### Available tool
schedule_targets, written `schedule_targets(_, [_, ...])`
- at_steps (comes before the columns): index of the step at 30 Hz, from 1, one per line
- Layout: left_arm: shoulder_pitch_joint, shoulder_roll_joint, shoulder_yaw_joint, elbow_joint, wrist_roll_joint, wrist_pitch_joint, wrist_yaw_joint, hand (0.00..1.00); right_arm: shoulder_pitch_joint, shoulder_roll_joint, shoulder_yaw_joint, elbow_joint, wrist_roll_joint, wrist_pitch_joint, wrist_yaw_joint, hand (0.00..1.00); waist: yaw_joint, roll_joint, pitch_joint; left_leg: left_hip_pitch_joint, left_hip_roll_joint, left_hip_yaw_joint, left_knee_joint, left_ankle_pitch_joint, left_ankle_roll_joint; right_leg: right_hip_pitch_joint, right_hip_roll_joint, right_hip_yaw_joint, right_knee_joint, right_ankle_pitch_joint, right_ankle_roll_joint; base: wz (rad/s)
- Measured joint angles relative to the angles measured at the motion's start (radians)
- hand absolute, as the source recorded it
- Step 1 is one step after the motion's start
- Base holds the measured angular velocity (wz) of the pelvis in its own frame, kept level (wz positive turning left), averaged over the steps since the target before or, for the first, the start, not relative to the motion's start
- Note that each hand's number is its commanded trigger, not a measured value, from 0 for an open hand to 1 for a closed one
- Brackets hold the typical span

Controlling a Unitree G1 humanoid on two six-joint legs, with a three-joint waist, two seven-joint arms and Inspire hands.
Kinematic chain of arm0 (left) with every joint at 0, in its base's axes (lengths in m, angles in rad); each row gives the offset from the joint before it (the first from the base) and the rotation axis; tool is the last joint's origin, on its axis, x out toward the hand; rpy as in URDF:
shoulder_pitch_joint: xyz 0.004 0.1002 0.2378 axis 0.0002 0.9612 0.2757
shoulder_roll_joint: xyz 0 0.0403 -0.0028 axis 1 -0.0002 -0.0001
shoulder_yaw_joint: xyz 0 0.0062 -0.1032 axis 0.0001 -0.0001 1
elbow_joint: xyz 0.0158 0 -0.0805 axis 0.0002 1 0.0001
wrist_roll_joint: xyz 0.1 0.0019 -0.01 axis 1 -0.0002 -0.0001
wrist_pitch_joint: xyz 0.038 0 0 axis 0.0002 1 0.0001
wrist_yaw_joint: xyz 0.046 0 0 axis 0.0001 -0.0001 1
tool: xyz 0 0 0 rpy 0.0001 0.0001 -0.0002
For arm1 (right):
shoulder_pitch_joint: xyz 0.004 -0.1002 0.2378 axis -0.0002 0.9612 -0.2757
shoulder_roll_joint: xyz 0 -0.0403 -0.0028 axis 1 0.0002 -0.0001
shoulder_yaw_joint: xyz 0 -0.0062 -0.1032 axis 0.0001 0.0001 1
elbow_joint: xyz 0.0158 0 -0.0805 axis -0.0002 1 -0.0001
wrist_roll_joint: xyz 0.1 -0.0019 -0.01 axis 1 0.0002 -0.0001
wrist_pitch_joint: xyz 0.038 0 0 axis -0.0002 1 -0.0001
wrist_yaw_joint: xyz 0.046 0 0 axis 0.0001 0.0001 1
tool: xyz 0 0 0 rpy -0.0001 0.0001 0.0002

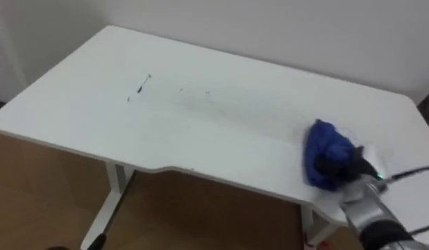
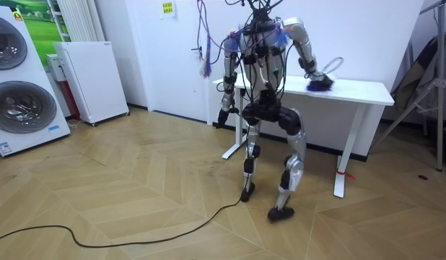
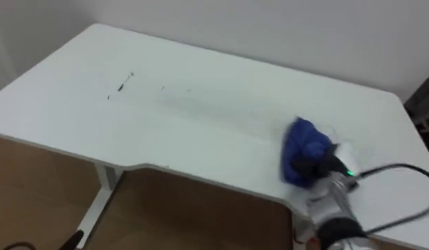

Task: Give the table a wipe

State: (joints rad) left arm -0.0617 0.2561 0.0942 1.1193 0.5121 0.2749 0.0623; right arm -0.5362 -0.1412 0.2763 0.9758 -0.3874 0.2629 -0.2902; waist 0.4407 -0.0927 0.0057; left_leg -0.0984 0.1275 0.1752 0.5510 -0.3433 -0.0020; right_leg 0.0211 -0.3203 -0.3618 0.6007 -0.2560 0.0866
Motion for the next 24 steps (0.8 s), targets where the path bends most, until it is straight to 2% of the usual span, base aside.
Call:
schedule_targets(1, [-0.027, 0.009, 0.0, -0.002, 0.0, 0.002, -0.004, 0.0, -0.086, 0.021, 0.057, 0.026, -0.004, -0.025, 0.018, 1.0, 0.048, -0.015, 0.0066, -0.053, 0.008, -0.065, 0.005, 0.014, -0.029, 0.0, -0.003, -0.011, -0.099, 0.001, 0.003, -0.43])
schedule_targets(2, [-0.048, 0.023, 0.0, 0.002, -0.001, 0.002, -0.011, 0.0, -0.153, 0.034, 0.084, 0.037, -0.011, -0.04, 0.04, 1.0, 0.062, -0.026, 0.0017, -0.102, 0.022, -0.167, -0.004, 0.035, -0.06, 0.0, 0.02, -0.026, -0.208, 0.004, 0.01, -0.17])
schedule_targets(3, [-0.058, 0.031, -0.001, 0.007, -0.001, 0.001, -0.014, 0.0, -0.178, 0.035, 0.094, 0.037, -0.01, -0.044, 0.05, 1.0, 0.062, -0.024, 0.0033, -0.118, 0.027, -0.227, -0.015, 0.045, -0.078, 0.0, 0.034, -0.026, -0.259, 0.008, 0.016, 0.28])
schedule_targets(4, [-0.072, 0.046, -0.017, 0.012, -0.002, 0.001, -0.015, 0.0, -0.212, 0.034, 0.097, 0.038, -0.006, -0.051, 0.053, 1.0, 0.058, -0.029, 0.0018, -0.133, 0.042, -0.339, -0.05, 0.065, -0.113, -0.001, 0.055, -0.033, -0.346, 0.03, 0.03, 0.37])
schedule_targets(5, [-0.076, 0.054, -0.025, 0.01, -0.001, 0.0, -0.015, 0.0, -0.223, 0.032, 0.094, 0.043, -0.004, -0.052, 0.053, 1.0, 0.052, -0.032, 0.0017, -0.14, 0.05, -0.382, -0.062, 0.073, -0.13, 0.0, 0.066, -0.044, -0.383, 0.049, 0.031, 0.8])
schedule_targets(6, [-0.091, 0.07, -0.034, 0.01, -0.001, 0.001, -0.015, 0.0, -0.235, 0.023, 0.093, 0.056, 0.0, -0.052, 0.051, 1.0, 0.017, -0.041, 0.0065, -0.171, 0.06, -0.439, -0.068, 0.089, -0.166, 0.003, 0.08, -0.052, -0.414, 0.072, 0.022, 1.15])
schedule_targets(7, [-0.102, 0.085, -0.048, 0.005, -0.001, 0.0, -0.015, 0.0, -0.229, 0.009, 0.079, 0.056, 0.043, -0.065, 0.047, 1.0, -0.01, -0.055, 0.0176, -0.196, 0.076, -0.455, -0.057, 0.099, -0.2, -0.005, 0.086, -0.064, -0.363, 0.115, 0.053, 1.31])
schedule_targets(8, [-0.1, 0.085, -0.055, 0.005, -0.001, -0.001, -0.014, 0.0, -0.218, 0.003, 0.066, 0.055, 0.051, -0.076, 0.047, 1.0, -0.029, -0.048, 0.022, -0.203, 0.095, -0.452, -0.044, 0.104, -0.212, -0.005, 0.095, -0.072, -0.315, 0.087, 0.1, 1.23])
schedule_targets(9, [-0.09, 0.082, -0.068, 0.005, -0.001, -0.002, -0.019, 0.0, -0.183, -0.019, 0.053, 0.051, 0.061, -0.088, 0.052, 1.0, -0.042, -0.035, 0.0251, -0.2, 0.137, -0.411, -0.041, 0.122, -0.202, -0.003, 0.111, -0.093, -0.234, 0.024, 0.078, 0.9])
schedule_targets(10, [-0.068, 0.075, -0.068, 0.006, -0.001, -0.004, -0.026, 0.0, -0.155, -0.047, 0.053, 0.049, 0.059, -0.088, 0.07, 1.0, -0.042, -0.039, 0.0228, -0.182, 0.171, -0.352, -0.058, 0.141, -0.187, -0.004, 0.111, -0.102, -0.172, -0.035, 0.064, 0.74])
schedule_targets(11, [-0.046, 0.067, -0.068, 0.006, 0.0, -0.003, -0.029, 0.0, -0.128, -0.081, 0.052, 0.044, 0.047, -0.088, 0.085, 1.0, -0.043, -0.038, 0.0228, -0.158, 0.186, -0.327, -0.09, 0.162, -0.177, -0.003, 0.109, -0.109, -0.128, -0.077, 0.05, 0.37])
schedule_targets(12, [-0.037, 0.065, -0.068, 0.008, -0.001, -0.003, -0.032, 0.0, -0.114, -0.099, 0.049, 0.04, 0.035, -0.087, 0.088, 1.0, -0.045, -0.038, 0.0228, -0.148, 0.191, -0.319, -0.108, 0.173, -0.171, -0.005, 0.107, -0.112, -0.111, -0.092, 0.044, 0.35])
schedule_targets(13, [-0.024, 0.065, -0.065, 0.018, -0.011, -0.003, -0.035, 0.0, -0.093, -0.134, 0.045, 0.033, 0.024, -0.087, 0.094, 1.0, -0.06, -0.035, 0.0218, -0.142, 0.194, -0.309, -0.133, 0.201, -0.163, -0.006, 0.104, -0.128, -0.082, -0.115, 0.035, 0.43])
schedule_targets(14, [-0.016, 0.066, -0.065, 0.02, -0.014, 0.002, -0.039, 0.0, -0.081, -0.173, 0.045, 0.034, 0.024, -0.086, 0.1, 1.0, -0.081, -0.028, 0.0211, -0.144, 0.195, -0.3, -0.151, 0.226, -0.16, -0.006, 0.102, -0.152, -0.067, -0.132, 0.027, 0.49])
schedule_targets(15, [-0.013, 0.067, -0.067, 0.02, -0.022, 0.003, -0.042, 0.0, -0.078, -0.189, 0.045, 0.035, 0.024, -0.086, 0.102, 1.0, -0.093, -0.025, 0.021, -0.145, 0.195, -0.29, -0.163, 0.245, -0.159, -0.005, 0.101, -0.161, -0.061, -0.138, 0.025, 0.59])
schedule_targets(16, [-0.011, 0.066, -0.072, 0.02, -0.031, 0.004, -0.052, 0.0, -0.068, -0.216, 0.044, 0.038, 0.024, -0.082, 0.102, 1.0, -0.113, -0.022, 0.0176, -0.146, 0.194, -0.256, -0.189, 0.291, -0.161, -0.002, 0.102, -0.164, -0.061, -0.148, 0.02, 0.56])
schedule_targets(17, [-0.011, 0.061, -0.078, 0.02, -0.03, 0.003, -0.057, 0.0, -0.066, -0.228, 0.033, 0.038, 0.024, -0.075, 0.103, 1.0, -0.129, -0.017, 0.0133, -0.146, 0.193, -0.206, -0.196, 0.322, -0.162, -0.001, 0.102, -0.159, -0.06, -0.153, 0.016, 0.49])
schedule_targets(18, [-0.01, 0.058, -0.077, 0.019, -0.03, 0.003, -0.059, 0.0, -0.065, -0.229, 0.025, 0.037, 0.024, -0.07, 0.103, 1.0, -0.134, -0.012, 0.0108, -0.146, 0.192, -0.181, -0.19, 0.324, -0.163, -0.002, 0.102, -0.157, -0.061, -0.155, 0.014, 0.2])
schedule_targets(19, [-0.01, 0.055, -0.077, 0.017, -0.03, 0.001, -0.06, 0.0, -0.063, -0.226, 0.013, 0.036, 0.024, -0.065, 0.104, 1.0, -0.136, -0.007, 0.0078, -0.146, 0.185, -0.134, -0.162, 0.324, -0.163, -0.003, 0.098, -0.156, -0.064, -0.156, 0.01, -0.05])
schedule_targets(20, [-0.01, 0.054, -0.077, 0.017, -0.03, 0.002, -0.061, 0.0, -0.063, -0.216, 0.015, 0.03, 0.021, -0.062, 0.104, 1.0, -0.133, -0.007, 0.0077, -0.144, 0.171, -0.093, -0.13, 0.322, -0.16, -0.003, 0.092, -0.147, -0.066, -0.156, 0.009, -0.14])
schedule_targets(21, [-0.01, 0.054, -0.076, 0.018, -0.029, 0.003, -0.062, 0.0, -0.064, -0.21, 0.015, 0.025, 0.016, -0.058, 0.105, 1.0, -0.129, -0.004, 0.0075, -0.142, 0.166, -0.08, -0.115, 0.318, -0.158, -0.003, 0.092, -0.14, -0.068, -0.155, 0.006, -0.28])
schedule_targets(24, [0.005, 0.037, -0.06, 0.019, -0.03, 0.006, -0.065, 0.0, -0.071, -0.196, 0.017, 0.001, -0.009, -0.041, 0.122, 1.0, -0.09, 0.025, 0.0087, -0.117, 0.133, -0.074, -0.05, 0.252, -0.137, 0.002, 0.101, -0.096, -0.081, -0.146, -0.007, -0.46])
